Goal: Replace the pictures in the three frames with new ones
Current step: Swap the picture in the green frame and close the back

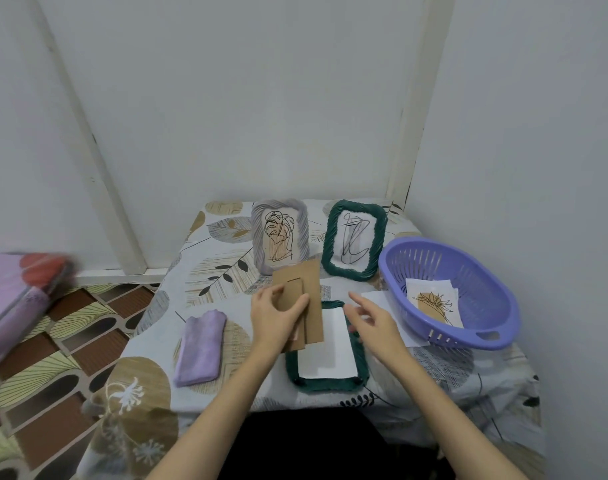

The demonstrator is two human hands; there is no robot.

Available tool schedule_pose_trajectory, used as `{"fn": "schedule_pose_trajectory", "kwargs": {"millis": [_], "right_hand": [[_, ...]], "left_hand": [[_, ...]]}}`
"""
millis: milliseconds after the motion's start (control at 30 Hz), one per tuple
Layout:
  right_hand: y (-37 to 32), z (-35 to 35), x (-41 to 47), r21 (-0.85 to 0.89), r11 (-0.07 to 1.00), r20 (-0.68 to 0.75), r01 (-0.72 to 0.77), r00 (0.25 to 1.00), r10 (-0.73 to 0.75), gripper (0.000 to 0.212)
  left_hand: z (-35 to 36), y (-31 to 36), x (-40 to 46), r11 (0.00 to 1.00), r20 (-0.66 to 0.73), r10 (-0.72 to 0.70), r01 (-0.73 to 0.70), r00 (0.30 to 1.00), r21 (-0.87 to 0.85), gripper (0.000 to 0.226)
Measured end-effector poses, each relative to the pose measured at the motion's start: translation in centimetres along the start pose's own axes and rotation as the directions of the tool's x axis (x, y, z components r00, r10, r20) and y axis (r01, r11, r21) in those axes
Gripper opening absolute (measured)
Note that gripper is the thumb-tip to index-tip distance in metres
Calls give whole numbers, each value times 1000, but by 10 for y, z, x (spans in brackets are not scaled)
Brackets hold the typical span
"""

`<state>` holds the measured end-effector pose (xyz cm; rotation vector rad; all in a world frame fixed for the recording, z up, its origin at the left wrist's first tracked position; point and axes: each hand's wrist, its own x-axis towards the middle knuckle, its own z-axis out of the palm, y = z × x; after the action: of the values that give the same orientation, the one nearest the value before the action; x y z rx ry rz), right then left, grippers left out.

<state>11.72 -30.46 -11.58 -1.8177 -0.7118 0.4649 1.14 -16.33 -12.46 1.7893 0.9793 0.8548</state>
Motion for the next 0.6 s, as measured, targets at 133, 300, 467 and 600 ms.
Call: {"fn": "schedule_pose_trajectory", "kwargs": {"millis": [133, 300, 467, 600], "right_hand": [[-22, -1, -2, -22, 999, 82, 40, 996, -38, 51], [-15, -6, -7, -196, 979, 65, -54, 996, 68, 52], [0, 1, -9, -275, 955, 88, -110, 986, 139, 55], [9, 7, -8, -306, 943, 68, -133, 985, 161, 53]], "left_hand": [[15, 8, -1, 998, 195, -36, 45, 980, -42, 47], [4, -10, -4, 995, 458, -21, -25, 888, 93, 72], [-2, -25, -4, 967, 535, -75, -70, 842, 246, 80], [-3, -30, -5, 965, 538, -102, -49, 837, 259, 81]]}}
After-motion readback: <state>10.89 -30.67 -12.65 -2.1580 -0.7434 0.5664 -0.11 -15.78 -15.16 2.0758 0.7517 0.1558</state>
